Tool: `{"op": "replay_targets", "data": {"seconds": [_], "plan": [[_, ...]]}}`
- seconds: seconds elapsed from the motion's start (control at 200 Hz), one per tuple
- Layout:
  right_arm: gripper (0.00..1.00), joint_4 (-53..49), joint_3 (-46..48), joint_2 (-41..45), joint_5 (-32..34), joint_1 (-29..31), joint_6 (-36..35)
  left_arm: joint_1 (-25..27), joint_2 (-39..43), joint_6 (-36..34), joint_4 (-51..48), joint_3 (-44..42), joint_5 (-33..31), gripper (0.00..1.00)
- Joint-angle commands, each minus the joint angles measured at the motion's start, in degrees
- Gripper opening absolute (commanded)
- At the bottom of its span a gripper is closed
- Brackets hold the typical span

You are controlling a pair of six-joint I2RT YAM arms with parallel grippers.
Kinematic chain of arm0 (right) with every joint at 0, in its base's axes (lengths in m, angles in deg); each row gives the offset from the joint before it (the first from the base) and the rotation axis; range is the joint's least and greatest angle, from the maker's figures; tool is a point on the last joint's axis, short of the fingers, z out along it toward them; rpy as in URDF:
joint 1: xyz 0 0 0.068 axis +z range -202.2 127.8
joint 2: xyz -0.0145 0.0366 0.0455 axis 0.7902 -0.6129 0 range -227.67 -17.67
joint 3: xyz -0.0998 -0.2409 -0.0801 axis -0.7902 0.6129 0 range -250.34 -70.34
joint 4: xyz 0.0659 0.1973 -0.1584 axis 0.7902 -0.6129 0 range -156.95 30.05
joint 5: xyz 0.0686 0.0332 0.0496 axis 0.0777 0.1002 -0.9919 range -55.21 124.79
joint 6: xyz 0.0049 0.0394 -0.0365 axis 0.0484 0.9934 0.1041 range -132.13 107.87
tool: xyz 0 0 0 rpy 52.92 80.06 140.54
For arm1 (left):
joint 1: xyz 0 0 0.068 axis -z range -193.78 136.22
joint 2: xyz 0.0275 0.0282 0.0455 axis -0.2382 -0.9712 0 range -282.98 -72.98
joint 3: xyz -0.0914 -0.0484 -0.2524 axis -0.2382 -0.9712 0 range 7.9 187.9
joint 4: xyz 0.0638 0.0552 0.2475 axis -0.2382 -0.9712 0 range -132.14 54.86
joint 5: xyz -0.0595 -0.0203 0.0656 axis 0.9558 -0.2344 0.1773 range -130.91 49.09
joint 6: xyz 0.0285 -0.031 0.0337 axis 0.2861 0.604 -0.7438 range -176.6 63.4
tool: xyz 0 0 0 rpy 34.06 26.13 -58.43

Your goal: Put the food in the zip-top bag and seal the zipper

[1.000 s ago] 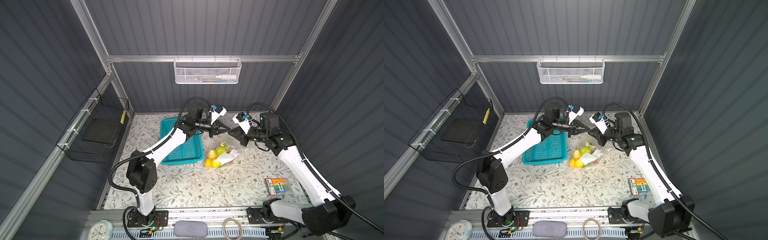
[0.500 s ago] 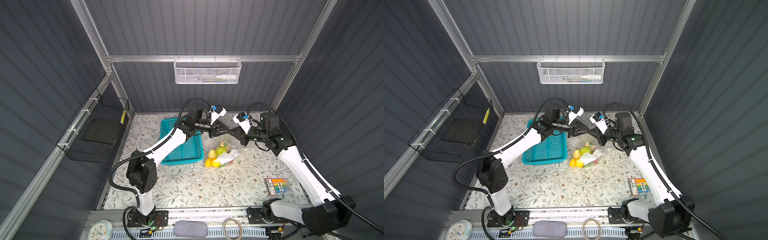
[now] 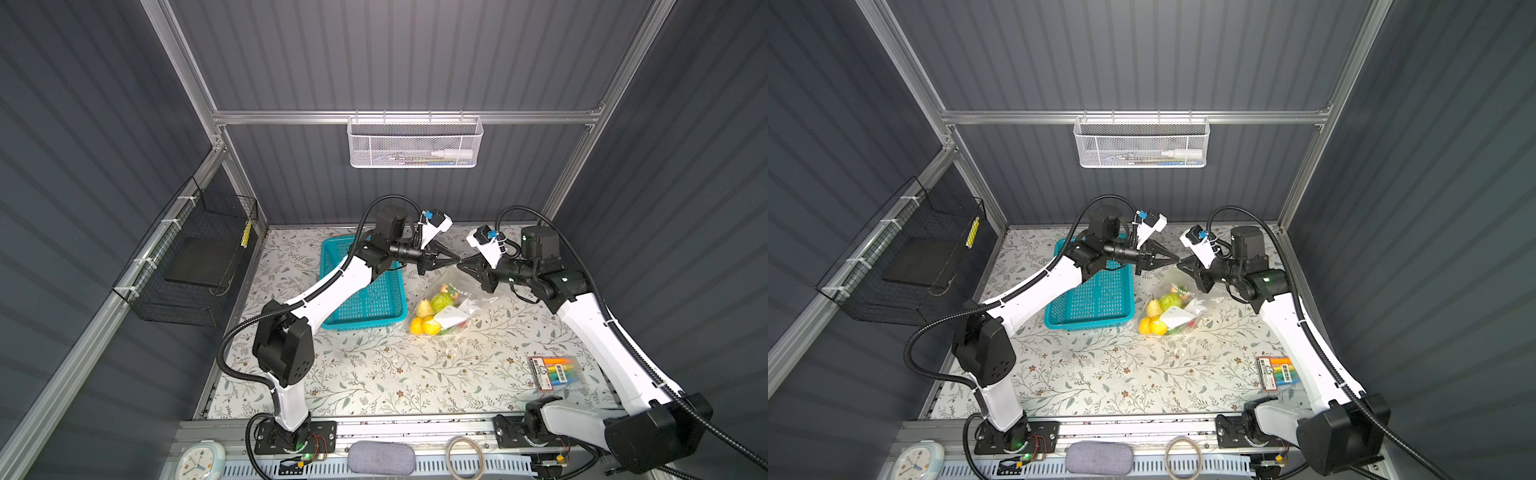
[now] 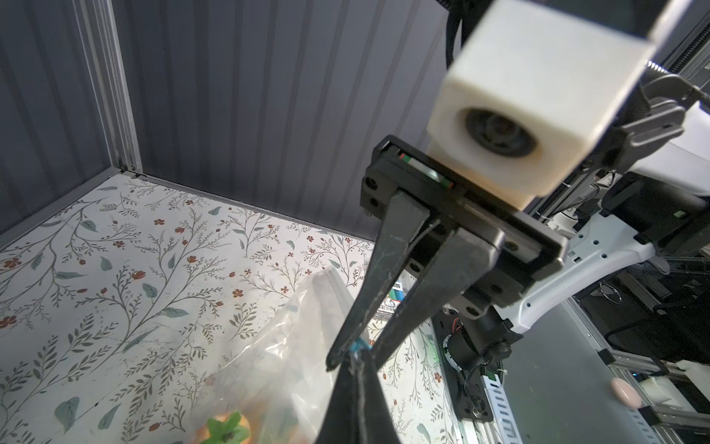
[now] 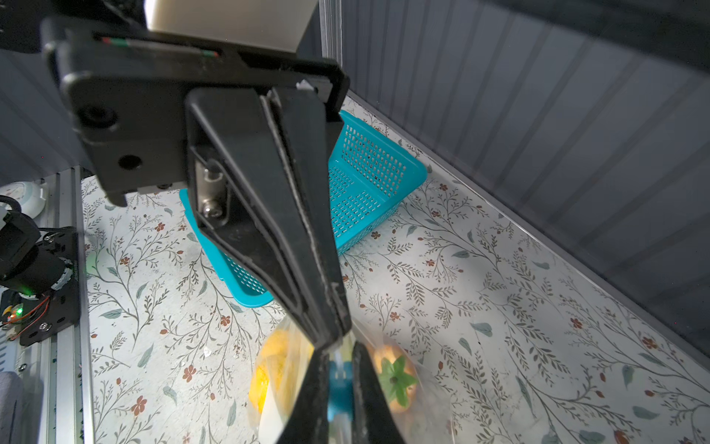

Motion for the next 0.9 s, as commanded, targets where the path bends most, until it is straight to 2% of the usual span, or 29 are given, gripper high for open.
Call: {"op": "replay_targets", "data": {"seconds": [0.0, 0.14, 0.41, 0.515, 0.63, 0.725, 0.845, 0.89], "plan": [[0.07, -2.6, 0.9, 1.2, 1.4, 0.1, -1.0, -0.8, 2.2, -0.9, -0.5, -0.2, -3.5, 0.0], [0.08, -4.0, 1.6, 2.4, 2.2, 0.1, -1.2, -1.4, 2.7, -0.4, -0.7, 1.3, -7.2, 0.0], [0.08, -8.5, -3.5, 5.1, 2.8, 0.1, -2.7, -1.7, 1.6, -2.0, -6.3, 11.1, -9.3, 0.0], [0.07, -9.5, -4.6, 5.4, 3.1, 0.1, -3.0, -1.8, 1.8, -1.3, -4.8, 10.9, -9.9, 0.0], [0.07, -8.5, -4.0, 5.5, 2.7, 0.1, -2.3, -1.8, 1.4, 0.8, -2.7, 10.4, -5.9, 0.0], [0.06, -5.6, -3.8, 5.2, 2.3, 0.1, -0.3, -1.8, 1.4, 1.5, -2.3, 8.7, -3.6, 0.0], [0.06, -2.7, -6.7, 3.2, 1.6, 0.4, 4.3, -1.9, 3.0, 1.8, -0.3, 4.4, -4.1, 0.0], [0.05, -2.5, -8.4, 2.1, 1.9, 0.9, 5.5, -1.8, 3.5, 1.4, -0.1, 3.2, -4.2, 0.09]]}}
